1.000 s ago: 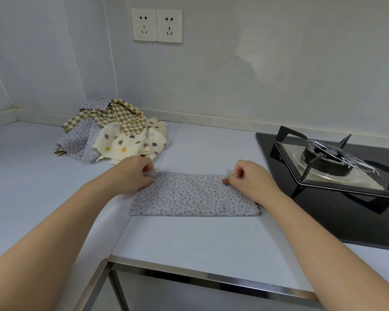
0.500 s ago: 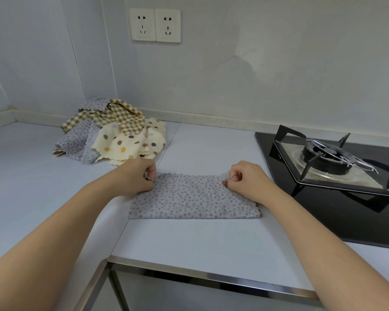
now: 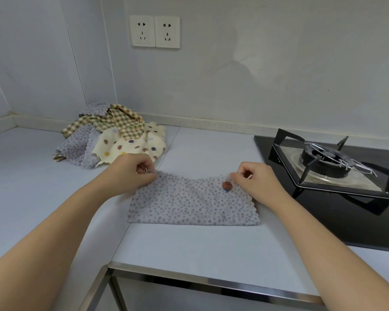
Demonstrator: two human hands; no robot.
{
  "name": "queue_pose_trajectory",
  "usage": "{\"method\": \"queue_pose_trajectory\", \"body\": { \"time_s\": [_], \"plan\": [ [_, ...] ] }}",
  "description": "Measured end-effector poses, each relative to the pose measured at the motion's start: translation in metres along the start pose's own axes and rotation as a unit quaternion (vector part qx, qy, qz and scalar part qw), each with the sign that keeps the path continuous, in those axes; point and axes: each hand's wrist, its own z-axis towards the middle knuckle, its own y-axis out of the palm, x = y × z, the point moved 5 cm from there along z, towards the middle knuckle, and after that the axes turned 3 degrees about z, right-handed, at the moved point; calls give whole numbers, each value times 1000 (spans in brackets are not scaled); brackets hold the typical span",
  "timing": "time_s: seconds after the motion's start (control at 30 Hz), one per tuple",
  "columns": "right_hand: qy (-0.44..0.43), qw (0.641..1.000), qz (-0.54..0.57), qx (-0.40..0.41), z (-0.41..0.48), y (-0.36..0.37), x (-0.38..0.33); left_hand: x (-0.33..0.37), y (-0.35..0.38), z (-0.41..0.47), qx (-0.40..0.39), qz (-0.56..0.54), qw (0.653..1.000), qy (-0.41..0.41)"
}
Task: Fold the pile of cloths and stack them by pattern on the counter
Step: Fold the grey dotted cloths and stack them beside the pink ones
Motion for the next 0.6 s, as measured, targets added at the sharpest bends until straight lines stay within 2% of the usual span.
{"method": "queue_pose_trajectory", "body": {
  "time_s": [0.13, 0.27, 0.47, 0.6],
  "plan": [
    [-13, 994, 68, 80, -1, -19, -7, 7, -18, 2, 54, -65, 996, -1],
    [-4, 984, 146, 106, -3, -33, -10, 12, -32, 1, 90, -158, 983, -20],
    [-7, 965, 224, 140, -3, -37, -12, 20, -43, 2, 156, -180, 971, 1],
    [11, 957, 262, 122, -1, -37, -9, 26, -41, 4, 144, -156, 977, -6]
  ]
}}
